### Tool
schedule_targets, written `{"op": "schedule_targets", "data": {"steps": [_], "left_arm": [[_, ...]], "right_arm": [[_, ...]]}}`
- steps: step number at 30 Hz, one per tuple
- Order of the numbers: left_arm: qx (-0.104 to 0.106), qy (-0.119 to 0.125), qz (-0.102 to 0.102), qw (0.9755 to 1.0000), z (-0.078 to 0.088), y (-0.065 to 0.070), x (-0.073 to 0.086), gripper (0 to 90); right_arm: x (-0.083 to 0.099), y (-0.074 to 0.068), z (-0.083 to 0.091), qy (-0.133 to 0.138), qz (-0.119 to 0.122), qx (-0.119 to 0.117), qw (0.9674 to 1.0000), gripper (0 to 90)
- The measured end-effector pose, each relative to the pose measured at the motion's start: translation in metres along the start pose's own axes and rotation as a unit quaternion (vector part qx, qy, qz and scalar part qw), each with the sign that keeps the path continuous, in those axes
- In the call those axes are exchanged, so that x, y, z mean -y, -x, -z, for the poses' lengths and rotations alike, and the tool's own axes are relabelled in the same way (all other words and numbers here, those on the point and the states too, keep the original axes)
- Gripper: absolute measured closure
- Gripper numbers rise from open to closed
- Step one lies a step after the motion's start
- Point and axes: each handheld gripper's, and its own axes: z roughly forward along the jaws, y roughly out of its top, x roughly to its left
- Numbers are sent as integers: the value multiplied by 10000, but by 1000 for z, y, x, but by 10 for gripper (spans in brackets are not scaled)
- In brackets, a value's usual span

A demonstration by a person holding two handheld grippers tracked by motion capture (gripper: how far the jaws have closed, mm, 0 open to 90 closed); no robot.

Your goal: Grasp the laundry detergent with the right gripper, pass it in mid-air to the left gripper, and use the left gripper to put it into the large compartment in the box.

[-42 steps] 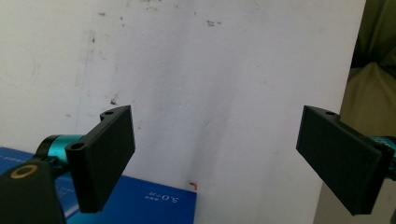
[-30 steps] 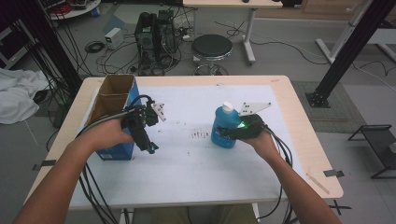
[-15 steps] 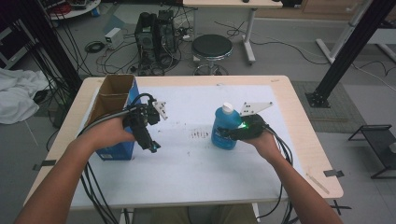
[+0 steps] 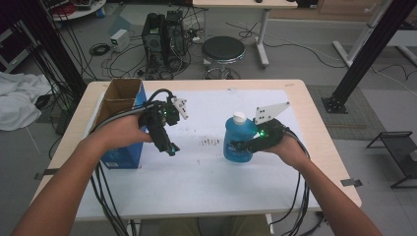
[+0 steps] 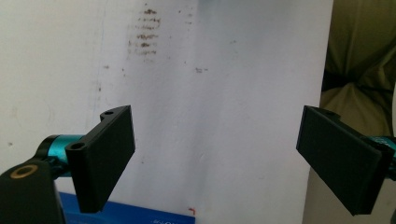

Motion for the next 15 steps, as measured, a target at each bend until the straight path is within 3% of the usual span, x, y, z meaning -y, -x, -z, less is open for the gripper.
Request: {"op": "schedule_targets", "data": {"steps": [2, 8, 15], "left_arm": [[57, 96, -89, 9999, 6, 1, -13, 116], [154, 188, -271, 9993, 15, 4, -39, 116], [215, 187, -329, 9991, 22, 5, -61, 116]], "right_arm": [[-5, -2, 3, 41, 160, -130, 9998, 428], [-15, -9, 7, -16, 280, -340, 9990, 428], [-24, -13, 10, -110, 314, -480, 9983, 428]]}}
